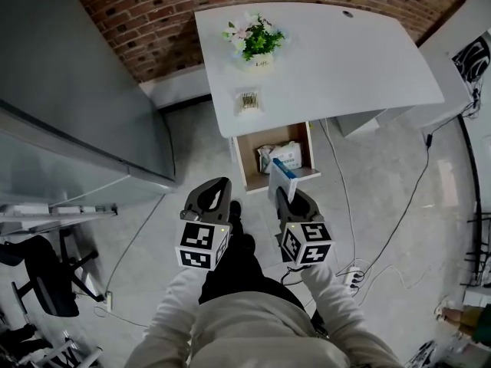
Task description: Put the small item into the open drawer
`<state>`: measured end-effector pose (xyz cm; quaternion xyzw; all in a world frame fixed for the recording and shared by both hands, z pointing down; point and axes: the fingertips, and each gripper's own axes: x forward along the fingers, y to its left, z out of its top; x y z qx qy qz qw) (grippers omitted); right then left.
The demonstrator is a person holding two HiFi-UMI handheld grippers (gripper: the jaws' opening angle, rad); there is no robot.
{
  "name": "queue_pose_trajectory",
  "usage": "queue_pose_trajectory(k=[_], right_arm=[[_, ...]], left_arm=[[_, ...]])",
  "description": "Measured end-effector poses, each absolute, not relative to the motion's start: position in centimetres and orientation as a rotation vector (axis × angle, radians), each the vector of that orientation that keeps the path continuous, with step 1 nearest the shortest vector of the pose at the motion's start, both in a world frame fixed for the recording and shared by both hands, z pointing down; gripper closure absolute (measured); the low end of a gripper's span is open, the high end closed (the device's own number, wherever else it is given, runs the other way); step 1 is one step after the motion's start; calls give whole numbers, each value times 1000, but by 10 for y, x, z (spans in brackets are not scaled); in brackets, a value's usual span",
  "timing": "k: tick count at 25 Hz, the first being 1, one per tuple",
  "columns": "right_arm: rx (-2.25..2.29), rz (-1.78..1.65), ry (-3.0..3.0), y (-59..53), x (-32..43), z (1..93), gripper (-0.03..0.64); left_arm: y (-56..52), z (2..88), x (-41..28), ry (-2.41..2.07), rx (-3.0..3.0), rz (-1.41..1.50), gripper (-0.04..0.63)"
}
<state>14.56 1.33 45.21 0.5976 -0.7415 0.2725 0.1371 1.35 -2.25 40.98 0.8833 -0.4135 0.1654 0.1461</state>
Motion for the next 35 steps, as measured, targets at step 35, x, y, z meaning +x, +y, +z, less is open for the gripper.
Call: queue_pose_trajectory(k=[35], right_arm=[[1518, 865, -1860, -95, 131, 619, 528]], left_arm=[[-105, 467, -18, -1209, 2388, 494, 574]])
